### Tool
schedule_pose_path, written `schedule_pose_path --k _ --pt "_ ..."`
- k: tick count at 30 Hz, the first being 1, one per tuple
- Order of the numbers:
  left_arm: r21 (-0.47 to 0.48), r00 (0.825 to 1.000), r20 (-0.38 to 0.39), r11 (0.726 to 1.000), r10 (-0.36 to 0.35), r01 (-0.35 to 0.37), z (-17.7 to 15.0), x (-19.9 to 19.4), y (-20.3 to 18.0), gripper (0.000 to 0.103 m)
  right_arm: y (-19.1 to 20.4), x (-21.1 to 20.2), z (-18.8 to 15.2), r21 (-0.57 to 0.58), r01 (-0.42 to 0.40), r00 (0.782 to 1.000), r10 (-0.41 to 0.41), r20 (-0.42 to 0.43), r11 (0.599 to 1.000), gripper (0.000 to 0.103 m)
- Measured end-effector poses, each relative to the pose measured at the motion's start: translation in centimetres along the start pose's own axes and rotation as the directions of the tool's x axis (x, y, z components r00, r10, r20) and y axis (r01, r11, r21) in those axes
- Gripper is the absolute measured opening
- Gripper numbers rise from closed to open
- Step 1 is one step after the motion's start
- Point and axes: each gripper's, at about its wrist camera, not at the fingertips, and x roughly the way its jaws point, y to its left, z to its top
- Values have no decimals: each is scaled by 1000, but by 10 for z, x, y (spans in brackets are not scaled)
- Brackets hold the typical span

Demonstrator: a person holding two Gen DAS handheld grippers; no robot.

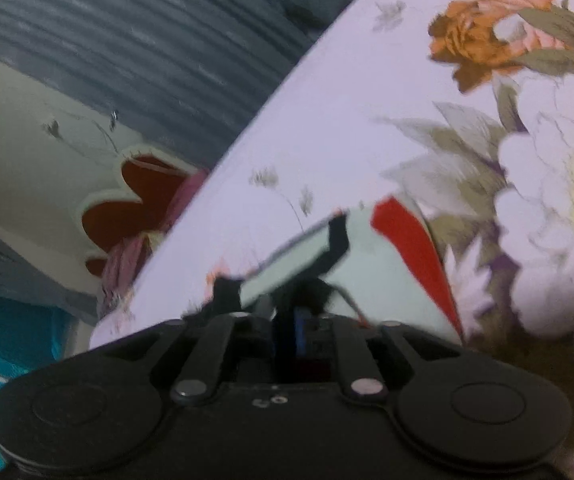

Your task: Fold small clothes

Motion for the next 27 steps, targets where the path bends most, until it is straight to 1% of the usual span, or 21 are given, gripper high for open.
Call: schedule_pose_path --k 1,2,3,5,6,7,9,10,12,13,15,16,17,18,19,20,21,22,24,25,27 --pt "-4 999 39 1000 4 -4 3 0 0 84 0 -1 1 8 9 999 -10 36 1000 43" --pt "2 996 84 1000 4 -5 5 -2 -2 90 0 -3 3 16 12 998 -13 68 1000 63" --pt "13 995 98 1000 -2 1 7 -3 -3 90 0 -6 5 15 11 995 -13 98 1000 63" --pt "59 997 79 998 23 -28 12 -2 -8 90 3 -11 8 -6 6 994 -5 113 1000 56" --pt "121 997 61 991 53 -61 14 0 -14 90 4 -14 9 -26 2 993 1 116 1000 51" --pt "194 995 45 977 87 -94 14 2 -20 90 9 -17 9 -72 18 993 -9 115 997 49" --pt "333 989 15 932 149 -145 11 9 -33 82 20 -17 6 -191 80 993 -62 99 978 48" --pt "384 985 -4 910 172 -157 10 13 -39 76 28 -14 4 -261 113 992 -94 85 959 48" --pt "466 973 -32 865 227 -186 5 26 -50 73 35 -7 0 -341 144 989 -131 61 929 49" --pt "500 965 -45 843 257 -201 2 33 -55 72 38 -1 -1 -373 162 987 -154 51 914 49" --pt "574 942 -46 780 333 -248 -4 47 -64 65 46 11 -6 -437 189 980 -195 32 879 48" --pt "607 930 -41 748 365 -267 -8 53 -68 61 49 18 -10 -471 199 976 -215 21 859 48" --pt "630 921 -27 721 389 -287 -10 57 -69 53 52 24 -14 -508 227 968 -250 23 831 46" --pt "646 915 -6 700 404 -305 -12 57 -68 48 58 31 -20 -562 268 954 -299 39 782 41" --pt "652 912 16 687 410 -320 -13 55 -69 27 63 33 -26 -610 298 942 -330 63 735 36" --pt "647 914 33 688 404 -328 -12 50 -68 5 68 36 -31 -649 323 931 -354 87 689 18" --pt "621 923 41 714 383 -324 -9 42 -66 5 70 37 -34 -678 336 924 -369 103 654 7" --pt "593 928 71 732 366 -334 -7 33 -66 5 72 36 -35 -690 336 924 -368 108 641 6" --pt "583 925 160 723 344 -370 -7 17 -63 4 74 26 -33 -687 362 920 -361 153 630 5" --pt "567 926 184 734 330 -375 -8 8 -63 4 74 18 -32 -681 377 918 -351 184 628 5" --pt "560 909 200 719 367 -413 -10 10 -57 4 72 5 -30 -657 385 919 -332 211 648 5"
